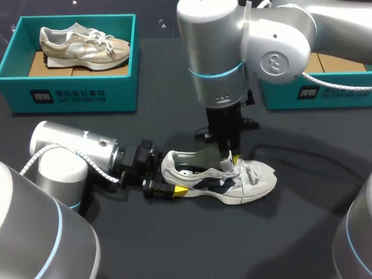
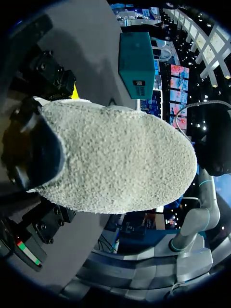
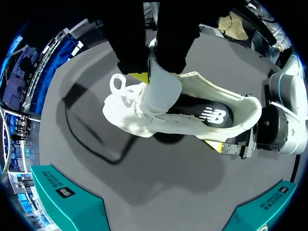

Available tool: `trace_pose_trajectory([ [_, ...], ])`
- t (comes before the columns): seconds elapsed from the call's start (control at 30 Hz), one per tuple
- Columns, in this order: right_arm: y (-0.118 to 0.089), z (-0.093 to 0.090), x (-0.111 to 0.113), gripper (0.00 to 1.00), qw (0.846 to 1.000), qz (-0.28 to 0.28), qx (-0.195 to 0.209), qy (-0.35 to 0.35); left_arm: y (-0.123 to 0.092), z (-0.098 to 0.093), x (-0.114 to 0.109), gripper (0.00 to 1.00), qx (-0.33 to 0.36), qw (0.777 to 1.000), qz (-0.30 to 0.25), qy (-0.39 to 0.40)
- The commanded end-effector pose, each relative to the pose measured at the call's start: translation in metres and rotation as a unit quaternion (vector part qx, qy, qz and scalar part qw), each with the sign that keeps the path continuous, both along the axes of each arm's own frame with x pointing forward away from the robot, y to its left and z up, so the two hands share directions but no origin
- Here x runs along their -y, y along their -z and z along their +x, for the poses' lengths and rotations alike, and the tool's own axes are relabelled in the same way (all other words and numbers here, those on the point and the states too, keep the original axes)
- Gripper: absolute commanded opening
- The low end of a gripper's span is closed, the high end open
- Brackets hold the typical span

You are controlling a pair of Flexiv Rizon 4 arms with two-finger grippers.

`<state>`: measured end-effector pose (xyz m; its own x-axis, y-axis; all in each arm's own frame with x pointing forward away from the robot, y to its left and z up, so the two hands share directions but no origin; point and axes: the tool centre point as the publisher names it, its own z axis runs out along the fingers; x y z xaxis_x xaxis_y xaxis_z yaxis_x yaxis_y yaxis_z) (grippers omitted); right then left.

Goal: Take the shoe out of the shoebox, open the shoe tongue, remove and reinsert the insole, then place the shoe into the shoebox

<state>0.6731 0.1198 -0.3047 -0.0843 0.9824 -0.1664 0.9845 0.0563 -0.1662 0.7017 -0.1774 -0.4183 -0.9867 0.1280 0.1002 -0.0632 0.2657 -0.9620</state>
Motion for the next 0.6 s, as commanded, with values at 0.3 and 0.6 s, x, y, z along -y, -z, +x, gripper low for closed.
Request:
trace_pose_trajectory([
  [0.3, 0.008, 0.0, 0.04, 0.0, 0.998, 0.052, 0.029, -0.018, 0.001, 0.0, 0.002, 0.0, 0.0, 1.0, 0.001, 0.0],
  [0.6, 0.016, 0.004, 0.062, 0.0, 0.999, 0.049, 0.01, 0.006, 0.001, 0.0, 0.002, 0.0, 0.0, 1.0, 0.001, 0.0],
])
